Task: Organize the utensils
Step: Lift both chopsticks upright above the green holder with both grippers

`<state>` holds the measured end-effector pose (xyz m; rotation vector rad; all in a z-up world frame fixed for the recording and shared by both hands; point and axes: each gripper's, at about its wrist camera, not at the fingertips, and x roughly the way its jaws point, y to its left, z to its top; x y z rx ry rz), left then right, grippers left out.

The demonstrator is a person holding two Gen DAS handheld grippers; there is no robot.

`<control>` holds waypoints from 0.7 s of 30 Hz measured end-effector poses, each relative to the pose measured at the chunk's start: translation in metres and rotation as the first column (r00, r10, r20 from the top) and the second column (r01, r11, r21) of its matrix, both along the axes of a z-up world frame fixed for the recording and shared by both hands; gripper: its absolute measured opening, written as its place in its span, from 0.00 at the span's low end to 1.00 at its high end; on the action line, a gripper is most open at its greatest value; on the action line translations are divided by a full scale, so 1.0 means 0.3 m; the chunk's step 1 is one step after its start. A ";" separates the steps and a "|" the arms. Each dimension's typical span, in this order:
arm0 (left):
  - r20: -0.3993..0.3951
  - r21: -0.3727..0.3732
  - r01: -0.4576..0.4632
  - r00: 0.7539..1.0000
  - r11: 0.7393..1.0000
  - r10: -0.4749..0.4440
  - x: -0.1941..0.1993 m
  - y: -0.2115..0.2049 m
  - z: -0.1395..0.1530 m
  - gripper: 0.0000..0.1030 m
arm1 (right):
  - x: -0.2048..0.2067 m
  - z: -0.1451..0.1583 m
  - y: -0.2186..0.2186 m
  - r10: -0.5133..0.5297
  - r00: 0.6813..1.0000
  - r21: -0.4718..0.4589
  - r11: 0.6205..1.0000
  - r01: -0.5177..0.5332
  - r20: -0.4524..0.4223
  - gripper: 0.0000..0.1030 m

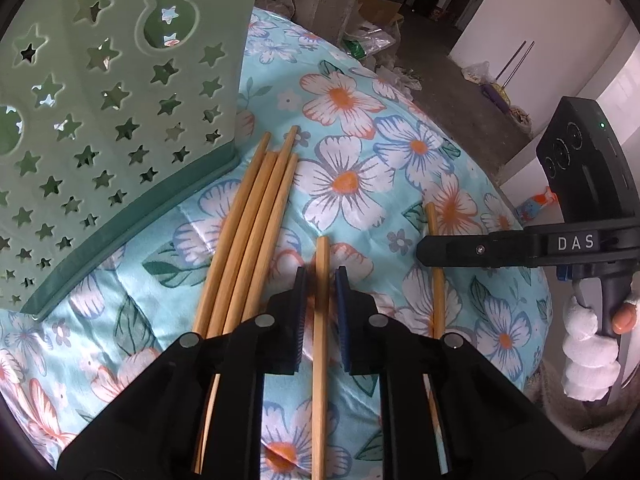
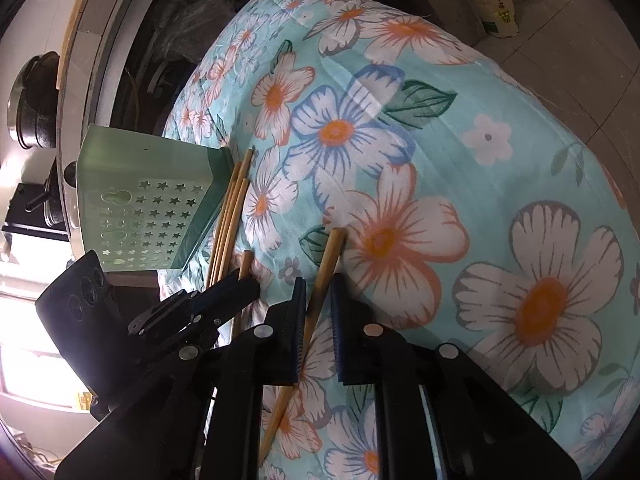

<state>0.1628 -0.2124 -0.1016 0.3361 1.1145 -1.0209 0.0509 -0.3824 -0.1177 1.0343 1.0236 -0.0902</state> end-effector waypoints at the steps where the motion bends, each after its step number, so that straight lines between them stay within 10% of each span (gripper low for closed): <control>1: 0.001 0.001 -0.006 1.000 1.000 0.006 0.001 -0.002 -0.001 0.11 | -0.002 0.000 0.002 -0.004 1.000 -0.002 1.000 0.004 0.002 0.11; 11: 0.048 -0.018 -0.026 0.998 1.000 0.027 -0.011 -0.010 0.016 0.05 | -0.035 0.028 0.011 -0.035 0.998 -0.002 0.999 0.036 0.050 0.10; 21: 0.047 -0.291 -0.071 0.995 0.954 0.088 -0.030 0.087 0.237 0.05 | -0.054 0.270 0.081 0.024 0.975 -0.204 0.979 0.022 0.220 0.07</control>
